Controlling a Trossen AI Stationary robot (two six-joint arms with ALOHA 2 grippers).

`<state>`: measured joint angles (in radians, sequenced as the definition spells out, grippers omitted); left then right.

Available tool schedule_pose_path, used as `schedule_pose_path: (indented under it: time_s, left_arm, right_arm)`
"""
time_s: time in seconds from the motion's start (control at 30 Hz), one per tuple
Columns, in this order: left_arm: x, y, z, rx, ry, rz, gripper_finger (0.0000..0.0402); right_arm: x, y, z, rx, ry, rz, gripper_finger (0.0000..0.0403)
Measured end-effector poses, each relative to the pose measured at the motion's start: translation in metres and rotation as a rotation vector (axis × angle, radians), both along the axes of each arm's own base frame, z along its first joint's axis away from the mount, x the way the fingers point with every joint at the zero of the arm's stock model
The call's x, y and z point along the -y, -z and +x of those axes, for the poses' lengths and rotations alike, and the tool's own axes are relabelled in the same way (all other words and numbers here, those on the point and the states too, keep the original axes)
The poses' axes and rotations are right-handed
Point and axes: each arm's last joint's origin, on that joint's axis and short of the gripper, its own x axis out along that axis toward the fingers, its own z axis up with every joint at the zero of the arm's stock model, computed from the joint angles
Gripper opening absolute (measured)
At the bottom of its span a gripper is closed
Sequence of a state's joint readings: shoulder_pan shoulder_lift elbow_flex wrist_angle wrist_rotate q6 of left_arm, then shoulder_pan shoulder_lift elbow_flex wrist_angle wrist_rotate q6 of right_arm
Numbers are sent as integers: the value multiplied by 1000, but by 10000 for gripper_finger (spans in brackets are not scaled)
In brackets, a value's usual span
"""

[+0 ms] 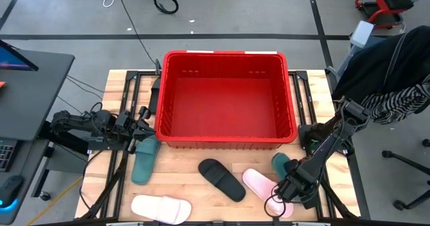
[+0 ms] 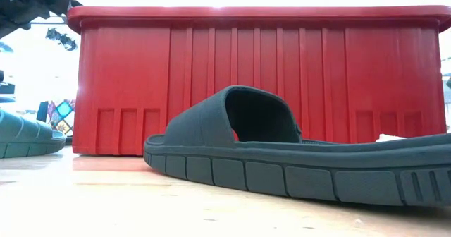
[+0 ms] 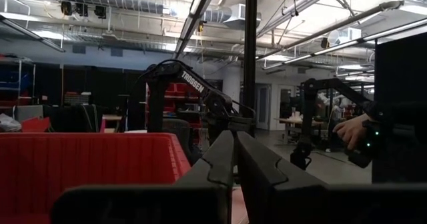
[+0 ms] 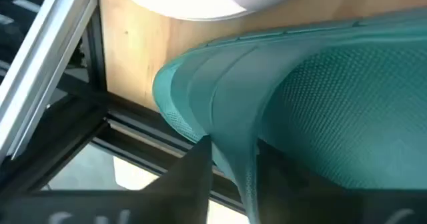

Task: Pick and place slides into bin
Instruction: Put the right green slides into the red bin

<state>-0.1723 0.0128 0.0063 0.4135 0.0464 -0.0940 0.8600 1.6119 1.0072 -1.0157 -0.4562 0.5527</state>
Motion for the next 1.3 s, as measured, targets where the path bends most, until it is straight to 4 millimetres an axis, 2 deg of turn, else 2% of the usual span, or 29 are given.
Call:
schedule_pose_path:
  time_s: [0.17,0.33,0.47,0.57,0.67,0.73,0.83,0.93,1.13,1.3]
  left_arm:
    - [0,0,0,0,0,0,34]
    - [0,0,0,0,0,0,35]
    - [0,0,0,0,0,1,29]
    - [0,0,0,0,0,1,25]
    - [0,0,0,0,0,1,23]
    - [0,0,0,0,0,1,25]
    - [0,0,0,4,-1,1,30]
    - [0,-3,-2,39,-1,-4,34]
    - [0,-4,-2,53,-13,20,28]
    - [0,-4,-2,48,-3,1,21]
  right_arm:
    - [-3,-7,3,-13,4,44,15]
    - [-16,-26,14,-9,93,122,23]
    - [-29,-61,29,82,145,193,10]
    - [-34,-95,43,234,170,235,14]
    - [-32,-131,55,442,145,223,15]
    - [-23,-154,60,570,115,160,9]
    - [1,-184,68,693,103,10,9]
    - [37,-205,79,758,161,-168,10]
    - [138,-232,100,779,441,-506,9]
    - [216,-243,104,811,520,-593,9]
